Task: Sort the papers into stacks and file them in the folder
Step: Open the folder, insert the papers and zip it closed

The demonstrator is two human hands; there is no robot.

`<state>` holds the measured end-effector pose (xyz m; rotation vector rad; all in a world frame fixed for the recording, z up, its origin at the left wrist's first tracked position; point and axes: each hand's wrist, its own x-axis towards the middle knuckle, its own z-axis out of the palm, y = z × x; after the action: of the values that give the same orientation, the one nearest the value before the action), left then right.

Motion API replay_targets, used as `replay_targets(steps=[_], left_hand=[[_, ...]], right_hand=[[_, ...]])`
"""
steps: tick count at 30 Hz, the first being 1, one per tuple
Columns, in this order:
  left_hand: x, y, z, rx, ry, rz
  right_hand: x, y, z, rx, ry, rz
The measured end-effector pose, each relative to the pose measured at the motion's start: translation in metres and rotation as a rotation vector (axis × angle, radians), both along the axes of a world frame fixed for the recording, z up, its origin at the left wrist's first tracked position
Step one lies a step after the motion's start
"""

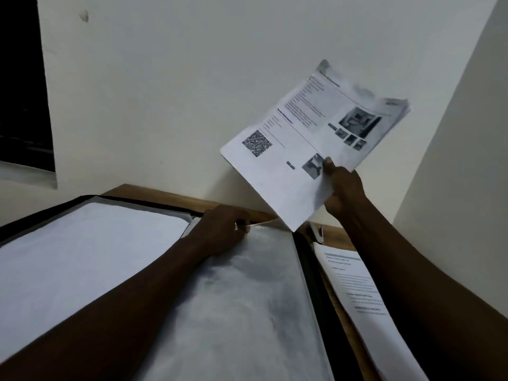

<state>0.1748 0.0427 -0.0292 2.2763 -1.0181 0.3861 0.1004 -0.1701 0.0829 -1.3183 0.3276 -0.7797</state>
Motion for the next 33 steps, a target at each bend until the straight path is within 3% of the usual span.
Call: replay_targets(steps=[4,13,18,24,33], left_hand=[[-0.002,-0.002,0.001,-0.038,-0.023,-0.036],[0.001,-0.005,0.001,0.01,-0.088,-0.136],[0.009,-0.002,0.002,0.056,-0.061,-0.103],[0.019,0.011,0.007,-0.022,0.042,-0.019],[0.041,0.05,0.004,-0.033,0.178,0.233]], right_hand=[[0.027,0.028,0.009,0.106,-0.114,0.039],[0.063,0.049,0.011,0.111,-0.127,0.047],[0.069,0.045,-0.021,0.083,-0.006,0.043],[0.067,0.019,-0.029,0.036,0.121,0.095],[0.073,0.002,-0.035,-0.223,0.403,0.142]])
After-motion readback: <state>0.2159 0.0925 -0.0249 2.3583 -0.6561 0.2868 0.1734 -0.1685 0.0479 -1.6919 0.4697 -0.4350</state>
